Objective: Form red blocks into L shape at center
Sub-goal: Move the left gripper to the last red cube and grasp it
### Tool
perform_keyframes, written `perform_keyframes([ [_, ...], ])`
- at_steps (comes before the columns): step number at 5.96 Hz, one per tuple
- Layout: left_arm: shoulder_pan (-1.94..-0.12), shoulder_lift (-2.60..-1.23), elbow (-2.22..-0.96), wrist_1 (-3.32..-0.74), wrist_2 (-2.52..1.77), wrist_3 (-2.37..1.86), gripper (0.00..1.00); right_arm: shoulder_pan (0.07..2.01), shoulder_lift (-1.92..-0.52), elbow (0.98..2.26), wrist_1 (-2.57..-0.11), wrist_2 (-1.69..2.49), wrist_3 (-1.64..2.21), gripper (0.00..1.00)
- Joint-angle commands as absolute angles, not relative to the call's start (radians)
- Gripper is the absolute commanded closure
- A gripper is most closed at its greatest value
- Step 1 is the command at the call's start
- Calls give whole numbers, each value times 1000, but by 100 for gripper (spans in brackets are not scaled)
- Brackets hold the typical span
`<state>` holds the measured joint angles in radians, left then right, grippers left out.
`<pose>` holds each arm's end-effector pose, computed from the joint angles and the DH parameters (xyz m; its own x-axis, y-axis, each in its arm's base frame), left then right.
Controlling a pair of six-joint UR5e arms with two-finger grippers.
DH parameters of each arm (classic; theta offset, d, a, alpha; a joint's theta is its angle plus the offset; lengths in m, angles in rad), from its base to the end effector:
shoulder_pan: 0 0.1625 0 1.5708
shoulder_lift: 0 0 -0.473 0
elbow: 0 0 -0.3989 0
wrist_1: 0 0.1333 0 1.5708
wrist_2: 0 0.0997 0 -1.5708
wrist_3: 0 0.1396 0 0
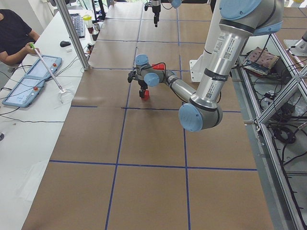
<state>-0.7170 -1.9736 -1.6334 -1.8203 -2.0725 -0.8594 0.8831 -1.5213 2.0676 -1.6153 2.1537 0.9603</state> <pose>0.4822 -0.5082 0.4457 0.6522 0.1909 -0.7337 -0.1152 0.9815 0.1529 -0.2786 -0.4282 0.4819 0.7295 0.1340 0.6708 -0.0718 0.9902 -0.1197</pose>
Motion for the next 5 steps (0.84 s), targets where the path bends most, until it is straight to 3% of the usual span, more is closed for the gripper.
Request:
perform_keyframes([
  [1,-716,-1980,-1620,-1819,-2071,-859,37,884,-1522,2066,-1615,2154,960,0],
  [2,-716,-1982,-1621,-1818,-2069,-861,95,884,-1522,2068,-1615,2154,960,0],
  [4,-716,-2076,-1657,-1705,-2054,-1093,100,884,-1522,2075,-1615,2154,963,0],
  [5,-697,-2161,-1720,-1511,-1939,-1259,100,884,-1523,2082,-1615,2154,963,0],
])
